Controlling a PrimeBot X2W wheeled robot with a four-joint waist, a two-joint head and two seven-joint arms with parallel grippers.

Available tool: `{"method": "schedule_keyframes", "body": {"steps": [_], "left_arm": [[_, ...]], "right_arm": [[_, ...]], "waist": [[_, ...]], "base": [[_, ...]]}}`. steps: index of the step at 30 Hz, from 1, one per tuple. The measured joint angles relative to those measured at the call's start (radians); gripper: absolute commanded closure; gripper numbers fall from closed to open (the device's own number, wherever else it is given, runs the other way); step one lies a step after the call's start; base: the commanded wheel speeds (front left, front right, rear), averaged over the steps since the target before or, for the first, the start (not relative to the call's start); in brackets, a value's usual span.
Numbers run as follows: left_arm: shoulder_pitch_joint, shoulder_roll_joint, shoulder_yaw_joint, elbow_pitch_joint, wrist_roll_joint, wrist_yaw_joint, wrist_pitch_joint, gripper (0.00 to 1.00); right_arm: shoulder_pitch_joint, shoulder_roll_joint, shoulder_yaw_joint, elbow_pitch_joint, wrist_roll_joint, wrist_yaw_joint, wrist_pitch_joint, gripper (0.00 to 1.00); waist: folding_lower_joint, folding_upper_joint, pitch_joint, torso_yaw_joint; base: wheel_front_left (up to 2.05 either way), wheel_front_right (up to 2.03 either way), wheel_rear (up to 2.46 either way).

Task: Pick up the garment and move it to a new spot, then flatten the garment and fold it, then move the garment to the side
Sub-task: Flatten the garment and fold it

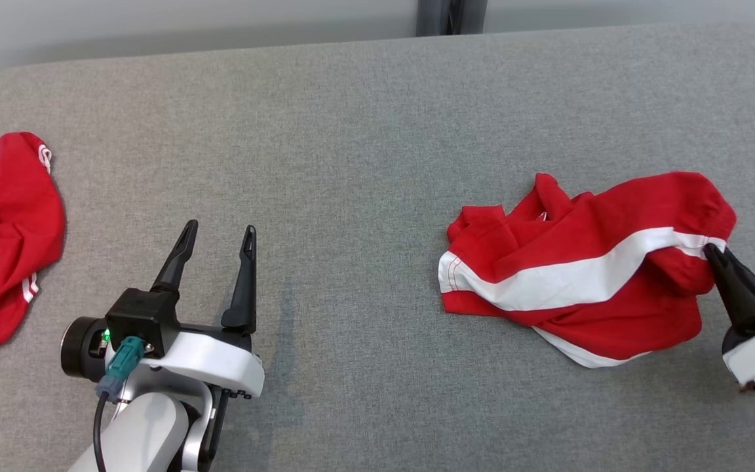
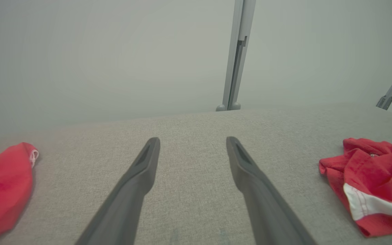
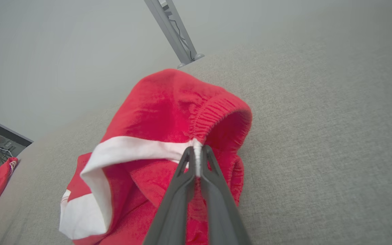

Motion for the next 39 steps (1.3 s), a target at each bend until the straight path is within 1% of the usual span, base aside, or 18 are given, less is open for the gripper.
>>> {"method": "schedule_keyframes", "body": {"steps": [5,8,11,15,19,23,25,29,39], "left_arm": [[0.004,0.003,0.004,-0.001,-0.007,0.006,-0.001,0.0],[0.019,0.009,0.01,-0.003,-0.009,0.01,-0.003,0.0],[0.03,0.016,0.017,-0.007,-0.015,0.015,-0.004,0.0],[0.044,0.022,0.018,-0.013,-0.018,0.02,-0.005,0.0],[0.056,0.027,0.014,-0.018,-0.022,0.02,-0.001,0.0],[0.074,0.033,0.009,-0.023,-0.024,0.023,0.0,0.0],[0.083,0.032,0.006,-0.027,-0.025,0.025,0.0,0.0],[0.092,0.031,0.004,-0.028,-0.026,0.032,0.0,0.0],[0.097,0.032,-0.002,-0.034,-0.026,0.037,0.003,0.0]], "right_arm": [[0.063,-0.008,-0.01,-0.026,-0.046,0.0,-0.103,0.0],[0.104,-0.002,-0.045,-0.056,-0.118,0.0,-0.158,0.0],[0.125,0.029,-0.098,-0.107,-0.217,0.0,-0.215,0.0],[0.133,0.098,-0.156,-0.187,-0.357,0.0,-0.254,0.0],[0.154,0.157,-0.188,-0.257,-0.474,0.0,-0.241,0.0],[0.184,0.207,-0.188,-0.301,-0.539,0.0,-0.183,0.0],[0.199,0.222,-0.191,-0.316,-0.549,0.0,-0.164,0.0],[0.209,0.24,-0.203,-0.333,-0.569,0.0,-0.149,0.0],[0.212,0.248,-0.207,-0.344,-0.579,0.0,-0.129,0.0]], "waist": [[0.0,0.0,-0.024,-0.002],[0.0,0.0,-0.043,-0.004],[0.0,0.0,-0.062,-0.007],[0.0,0.0,-0.088,-0.009],[0.0,0.0,-0.117,-0.003],[0.0,0.0,-0.139,0.008],[0.0,0.0,-0.145,0.014],[0.0,0.0,-0.152,0.021],[0.0,0.0,-0.157,0.026]], "base": [[0.0,0.0,0.0],[0.0,0.0,0.0],[0.0,0.0,0.0],[0.0,0.0,0.0],[0.0,0.0,0.0],[0.0,0.0,0.0],[0.0,0.0,0.0],[0.0,0.0,0.0],[0.0,0.0,0.0]]}}
